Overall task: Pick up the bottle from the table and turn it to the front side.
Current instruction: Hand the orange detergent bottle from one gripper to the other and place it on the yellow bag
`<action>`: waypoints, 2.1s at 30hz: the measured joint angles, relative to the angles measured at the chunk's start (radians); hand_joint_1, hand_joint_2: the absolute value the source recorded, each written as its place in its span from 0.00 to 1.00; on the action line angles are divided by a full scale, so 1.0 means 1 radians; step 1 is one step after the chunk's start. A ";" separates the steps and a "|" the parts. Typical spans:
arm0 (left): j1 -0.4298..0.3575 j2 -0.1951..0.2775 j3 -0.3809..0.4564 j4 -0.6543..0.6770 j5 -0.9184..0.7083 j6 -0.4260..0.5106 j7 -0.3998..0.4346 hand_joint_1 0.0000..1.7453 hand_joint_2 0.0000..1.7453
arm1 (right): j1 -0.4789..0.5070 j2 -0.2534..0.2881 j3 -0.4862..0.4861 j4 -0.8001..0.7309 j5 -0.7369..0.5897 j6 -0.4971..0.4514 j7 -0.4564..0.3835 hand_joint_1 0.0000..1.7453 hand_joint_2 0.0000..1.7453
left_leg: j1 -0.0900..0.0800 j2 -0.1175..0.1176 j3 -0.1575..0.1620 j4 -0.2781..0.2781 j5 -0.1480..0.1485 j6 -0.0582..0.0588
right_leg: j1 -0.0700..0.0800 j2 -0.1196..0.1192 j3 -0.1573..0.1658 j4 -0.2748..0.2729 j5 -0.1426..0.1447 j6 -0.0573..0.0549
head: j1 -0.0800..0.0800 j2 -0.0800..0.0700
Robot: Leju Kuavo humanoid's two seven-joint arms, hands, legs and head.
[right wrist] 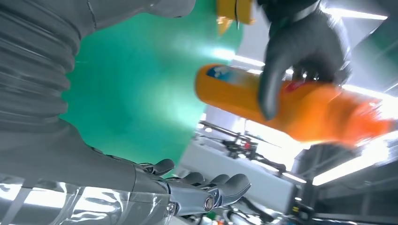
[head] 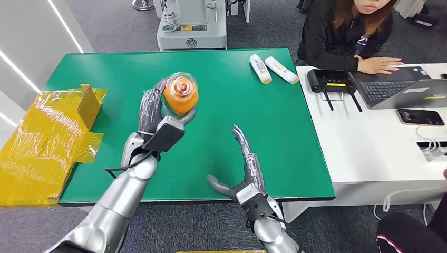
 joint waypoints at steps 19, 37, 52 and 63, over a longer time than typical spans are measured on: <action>-0.387 0.100 -0.308 0.520 -0.828 -0.187 0.479 1.00 1.00 | 0.065 -0.058 0.057 -0.170 -0.062 -0.092 -0.062 0.00 1.00 | 0.000 0.002 0.000 -0.001 0.000 0.000 | 0.000 0.002 0.000 0.001 0.000 0.000 | 0.000 0.000; -0.389 0.275 -0.318 0.597 -0.794 -0.305 0.885 1.00 1.00 | 0.087 -0.073 0.074 -0.174 -0.062 -0.117 -0.039 0.00 1.00 | 0.000 0.002 0.000 0.000 0.000 -0.001 | 0.000 0.002 -0.001 0.002 0.000 0.000 | 0.000 0.000; -0.310 0.331 -0.292 0.620 -0.769 -0.363 0.847 1.00 1.00 | 0.100 -0.075 0.074 -0.153 -0.064 -0.097 -0.040 0.00 1.00 | 0.000 0.002 -0.001 0.000 0.000 -0.001 | 0.000 0.002 -0.001 0.002 0.000 0.000 | 0.000 0.000; -0.214 0.352 -0.238 0.627 -0.729 -0.337 0.779 1.00 1.00 | 0.107 -0.077 0.074 -0.153 -0.060 -0.097 -0.020 0.00 1.00 | 0.000 0.002 0.000 -0.001 0.000 -0.001 | 0.000 0.002 -0.001 0.002 0.000 0.000 | 0.000 0.000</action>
